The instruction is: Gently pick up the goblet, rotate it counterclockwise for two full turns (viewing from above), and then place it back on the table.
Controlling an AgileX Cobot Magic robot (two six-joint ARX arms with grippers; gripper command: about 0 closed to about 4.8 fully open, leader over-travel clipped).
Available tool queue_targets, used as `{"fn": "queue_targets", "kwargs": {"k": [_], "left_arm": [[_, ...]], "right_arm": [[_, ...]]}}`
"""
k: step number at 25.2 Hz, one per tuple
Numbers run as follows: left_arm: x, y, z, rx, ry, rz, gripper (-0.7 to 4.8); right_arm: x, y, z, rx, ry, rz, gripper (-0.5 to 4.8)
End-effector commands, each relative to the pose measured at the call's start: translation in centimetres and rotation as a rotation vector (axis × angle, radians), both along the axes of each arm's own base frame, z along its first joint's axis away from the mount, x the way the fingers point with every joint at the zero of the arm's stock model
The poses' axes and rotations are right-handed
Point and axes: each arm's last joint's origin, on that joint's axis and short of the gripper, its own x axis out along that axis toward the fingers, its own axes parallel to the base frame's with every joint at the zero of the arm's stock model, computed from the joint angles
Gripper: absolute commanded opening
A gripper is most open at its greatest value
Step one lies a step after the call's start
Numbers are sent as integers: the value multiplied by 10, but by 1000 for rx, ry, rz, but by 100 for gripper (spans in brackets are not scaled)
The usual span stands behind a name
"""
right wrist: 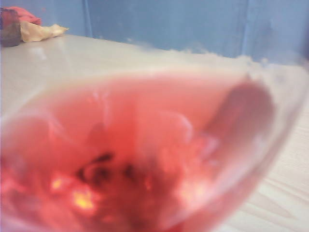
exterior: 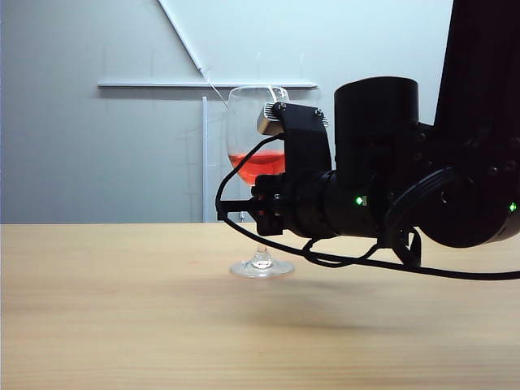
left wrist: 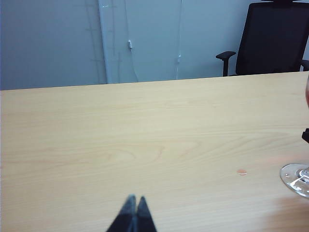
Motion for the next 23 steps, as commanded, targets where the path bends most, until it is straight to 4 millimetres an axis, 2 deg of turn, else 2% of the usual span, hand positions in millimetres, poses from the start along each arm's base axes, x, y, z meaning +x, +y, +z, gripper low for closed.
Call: {"fn": "queue_targets", "kwargs": {"k": [1, 6, 12, 15, 19, 23], "left_arm": [[0, 0, 2, -3, -14, -1, -5], [0, 0, 2, -3, -14, -2, -5], [0, 0, 2, -3, -14, -1, -5], [0, 0, 2, -3, -14, -2, -5], [0, 1, 2, -3, -14, 14, -5], [1, 8, 2, -2, -14, 77, -5]], "right_arm": [[1, 2, 8, 30, -45, 5, 51], [1, 1, 8, 27, -40, 5, 69], [-2, -2, 4, 15, -25, -6, 177], [-12, -9, 0, -2, -5, -7, 190], [-29, -23, -1, -27, 28, -10, 283], [-54, -43, 16, -20, 17, -64, 286]]}}
